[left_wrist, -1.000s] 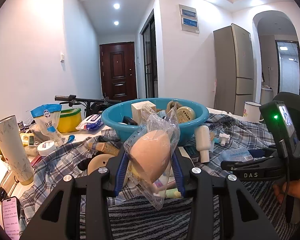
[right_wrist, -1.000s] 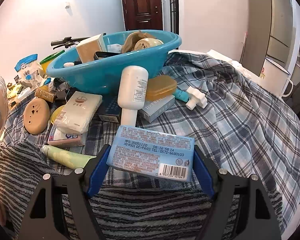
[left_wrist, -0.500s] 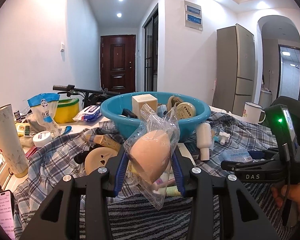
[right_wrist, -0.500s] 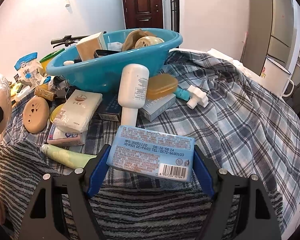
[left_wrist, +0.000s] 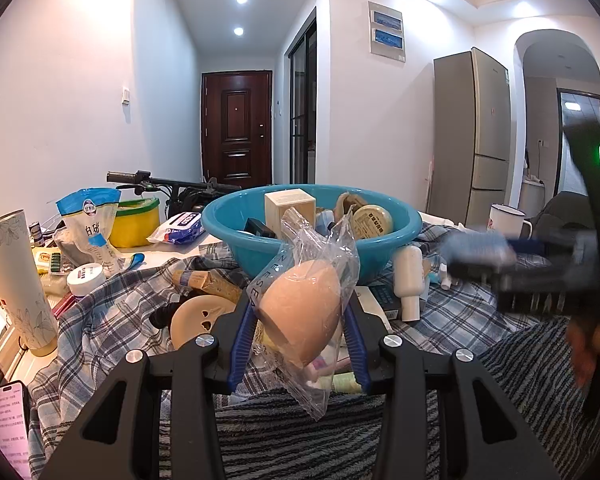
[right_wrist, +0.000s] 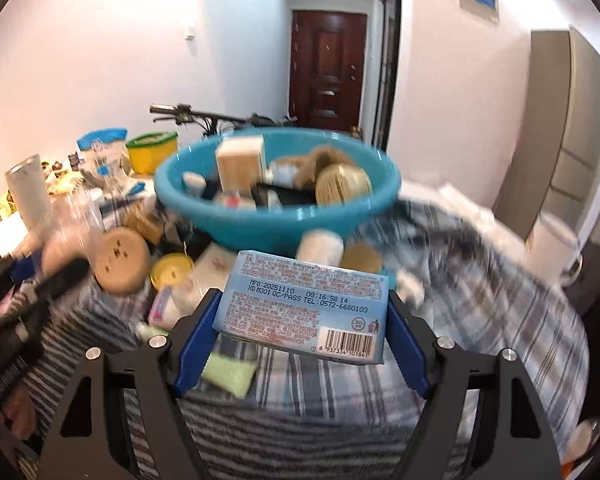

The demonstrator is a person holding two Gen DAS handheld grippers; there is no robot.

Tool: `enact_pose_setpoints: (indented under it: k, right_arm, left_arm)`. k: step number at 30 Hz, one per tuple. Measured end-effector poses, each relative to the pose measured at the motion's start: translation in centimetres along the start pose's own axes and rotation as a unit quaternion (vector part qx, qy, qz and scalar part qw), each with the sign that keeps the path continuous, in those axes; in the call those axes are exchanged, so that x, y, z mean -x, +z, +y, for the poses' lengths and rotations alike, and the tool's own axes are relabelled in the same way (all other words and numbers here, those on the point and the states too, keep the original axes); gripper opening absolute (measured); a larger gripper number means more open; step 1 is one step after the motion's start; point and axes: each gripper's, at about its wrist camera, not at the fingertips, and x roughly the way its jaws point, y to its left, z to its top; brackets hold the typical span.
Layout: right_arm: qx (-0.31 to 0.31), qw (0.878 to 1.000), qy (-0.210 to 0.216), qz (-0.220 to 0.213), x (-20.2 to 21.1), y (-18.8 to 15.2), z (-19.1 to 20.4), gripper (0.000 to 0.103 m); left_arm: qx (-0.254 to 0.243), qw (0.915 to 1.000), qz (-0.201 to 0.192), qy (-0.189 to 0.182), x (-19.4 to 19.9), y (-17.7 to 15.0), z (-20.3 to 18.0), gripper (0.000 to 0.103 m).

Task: Organize objects
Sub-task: 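Carry the sponge in the left tool while the right tool carries the soap box over the basin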

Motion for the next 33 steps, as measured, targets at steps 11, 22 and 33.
enact_pose_setpoints:
  k: [11, 22, 33]
  right_arm:
    - [0.063, 0.992, -0.013, -0.109, 4.3, 11.5, 0.2, 0.077]
    - [0.057, 0.978, 0.019, -0.202, 4.2, 21.2, 0.6, 0.077]
    - [0.019, 0.97, 0.061, -0.236, 0.5, 22.8, -0.9, 0.077]
  left_arm:
    - [0.002, 1.0, 0.0, 0.002, 0.0, -0.1, 0.1, 0.043]
    - [0.007, 0.9998, 0.013, 0.012, -0.4, 0.0, 0.5, 0.043]
    - [0.021, 0.9976, 0.022, 0.063, -0.7, -0.1, 1.2, 0.043]
